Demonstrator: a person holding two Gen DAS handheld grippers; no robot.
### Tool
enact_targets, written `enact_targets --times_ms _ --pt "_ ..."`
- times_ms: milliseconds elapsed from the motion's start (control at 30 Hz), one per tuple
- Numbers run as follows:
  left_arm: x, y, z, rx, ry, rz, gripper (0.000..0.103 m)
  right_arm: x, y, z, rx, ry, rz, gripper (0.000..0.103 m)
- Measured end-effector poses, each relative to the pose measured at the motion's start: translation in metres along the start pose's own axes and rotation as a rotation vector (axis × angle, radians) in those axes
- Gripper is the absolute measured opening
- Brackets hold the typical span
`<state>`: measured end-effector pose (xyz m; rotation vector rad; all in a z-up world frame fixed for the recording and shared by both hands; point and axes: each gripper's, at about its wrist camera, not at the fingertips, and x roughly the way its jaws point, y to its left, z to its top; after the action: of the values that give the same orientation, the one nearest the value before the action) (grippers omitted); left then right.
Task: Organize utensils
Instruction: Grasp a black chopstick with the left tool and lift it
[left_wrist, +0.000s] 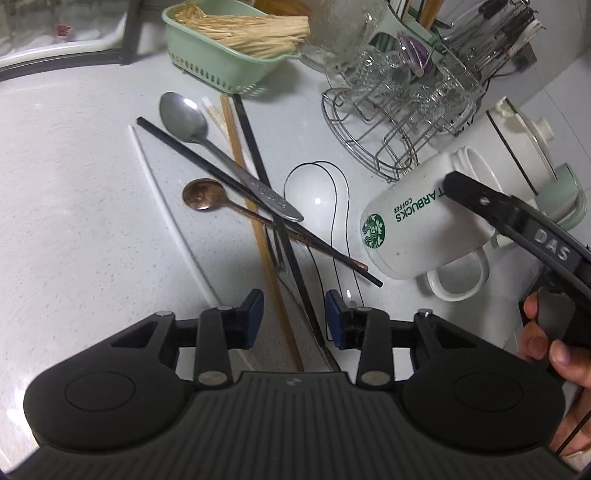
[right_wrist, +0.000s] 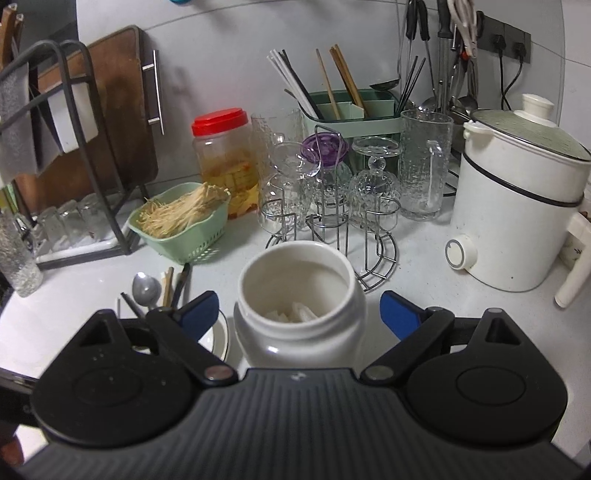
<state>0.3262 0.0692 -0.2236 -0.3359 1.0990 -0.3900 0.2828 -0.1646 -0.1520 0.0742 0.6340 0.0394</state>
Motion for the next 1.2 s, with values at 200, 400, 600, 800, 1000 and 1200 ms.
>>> enact_targets --times_ms 200,400,600,800,1000,1200 --pt "0.011 -0.005 0.007 0.018 0.022 -0.001 0.027 0.007 0.003 0.001 0.005 0.018 -0.013 0.088" --pt "0.014 -0.001 0.006 -0.025 0.02 0.023 0.009 0.006 0.003 0.0 0.007 0.014 -0.025 0.088" --pt "-0.003 -0.003 0.009 -0.04 0.009 0.046 0.005 0.002 0.002 0.0 0.016 0.035 -0.035 0.088" --pt "-0.035 -0.013 0.02 -0.05 -0.026 0.054 0.005 0.001 0.002 0.004 0.022 0.081 -0.047 0.088" --pt "-0.069 -0.029 0.037 -0.006 -0.095 0.073 0.005 -0.002 0.005 0.003 0.022 0.095 -0.062 0.088" --pt "-0.093 -0.047 0.054 0.059 -0.167 0.091 0.005 -0.001 0.006 0.004 0.018 0.105 -0.073 0.088"
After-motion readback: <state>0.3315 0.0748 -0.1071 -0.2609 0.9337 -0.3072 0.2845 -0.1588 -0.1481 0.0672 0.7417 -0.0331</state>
